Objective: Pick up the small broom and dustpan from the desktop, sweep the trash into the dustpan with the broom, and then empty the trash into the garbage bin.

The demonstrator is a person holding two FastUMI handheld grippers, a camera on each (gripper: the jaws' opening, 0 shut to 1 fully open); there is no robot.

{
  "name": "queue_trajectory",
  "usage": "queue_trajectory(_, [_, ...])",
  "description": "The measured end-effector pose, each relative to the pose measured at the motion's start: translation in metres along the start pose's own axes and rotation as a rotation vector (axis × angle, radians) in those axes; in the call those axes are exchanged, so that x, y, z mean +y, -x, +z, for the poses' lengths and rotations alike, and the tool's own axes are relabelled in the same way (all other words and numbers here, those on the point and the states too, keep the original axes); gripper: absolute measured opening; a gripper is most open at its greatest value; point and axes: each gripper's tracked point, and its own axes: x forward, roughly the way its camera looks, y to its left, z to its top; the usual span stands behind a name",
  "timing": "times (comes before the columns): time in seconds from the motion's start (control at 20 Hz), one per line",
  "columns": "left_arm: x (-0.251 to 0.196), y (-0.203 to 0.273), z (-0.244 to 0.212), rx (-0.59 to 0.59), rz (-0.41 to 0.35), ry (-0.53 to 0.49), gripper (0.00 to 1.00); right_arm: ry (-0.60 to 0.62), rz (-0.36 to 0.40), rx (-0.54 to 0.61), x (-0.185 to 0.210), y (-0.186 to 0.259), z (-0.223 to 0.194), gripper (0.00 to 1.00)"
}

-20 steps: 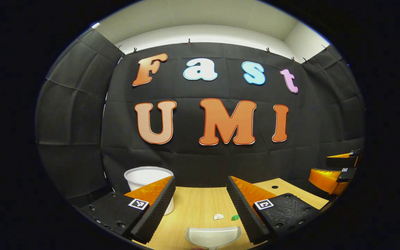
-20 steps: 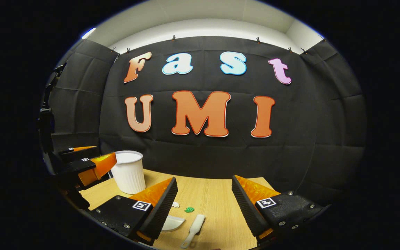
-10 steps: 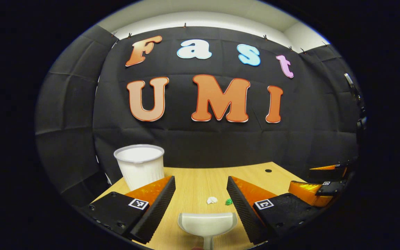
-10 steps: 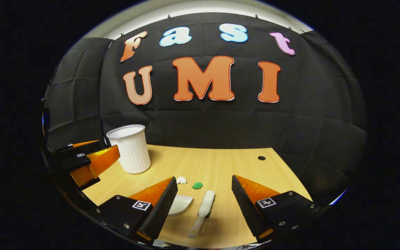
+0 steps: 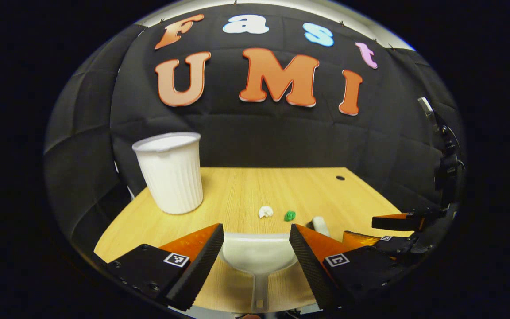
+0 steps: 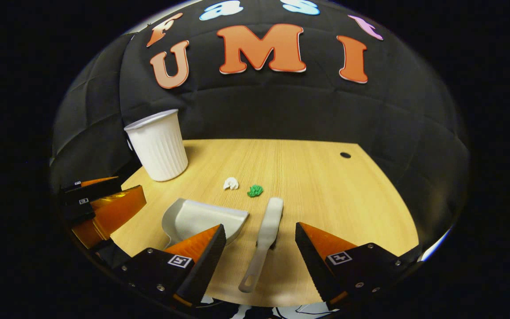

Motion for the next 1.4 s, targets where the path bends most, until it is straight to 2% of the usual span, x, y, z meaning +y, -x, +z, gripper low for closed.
queue_trajectory(0.3, [0.001,-0.019,-0.079,0.279,0.042,0.091,0.96,0.007,0.052,0.217,-0.001,-0.029,-0.062,0.95])
queue_trajectory(0.45, [0.004,-0.013,-0.105,0.422,0.062,0.099,0.98,0.041,0.078,0.284,-0.005,-0.038,-0.077,0.95])
queue_trajectory(0.6, [0.002,-0.008,-0.127,0.522,0.045,0.111,0.98,0.031,0.079,0.332,-0.010,-0.045,-0.082,0.95])
queue_trajectory(0.75, [0.006,-0.012,-0.134,0.587,0.013,0.065,0.98,0.008,0.049,0.358,-0.011,-0.056,-0.083,0.95])
queue_trajectory(1.1, [0.011,-0.018,-0.134,0.740,-0.026,0.066,0.99,-0.025,-0.004,0.453,-0.008,-0.069,-0.093,0.94])
queue_trajectory(1.15, [0.014,-0.019,-0.132,0.747,-0.030,0.062,0.99,-0.027,-0.010,0.465,-0.009,-0.070,-0.094,0.92])
queue_trajectory(1.2, [0.016,-0.023,-0.131,0.752,-0.033,0.062,0.97,-0.037,-0.012,0.471,-0.009,-0.071,-0.093,0.84])
queue_trajectory(1.35, [0.016,-0.030,-0.134,0.784,-0.046,0.056,0.85,-0.051,-0.018,0.501,-0.006,-0.075,-0.094,0.68])
queue_trajectory(1.4, [0.015,-0.034,-0.136,0.799,-0.050,0.053,0.79,-0.055,-0.025,0.506,-0.007,-0.077,-0.093,0.51])
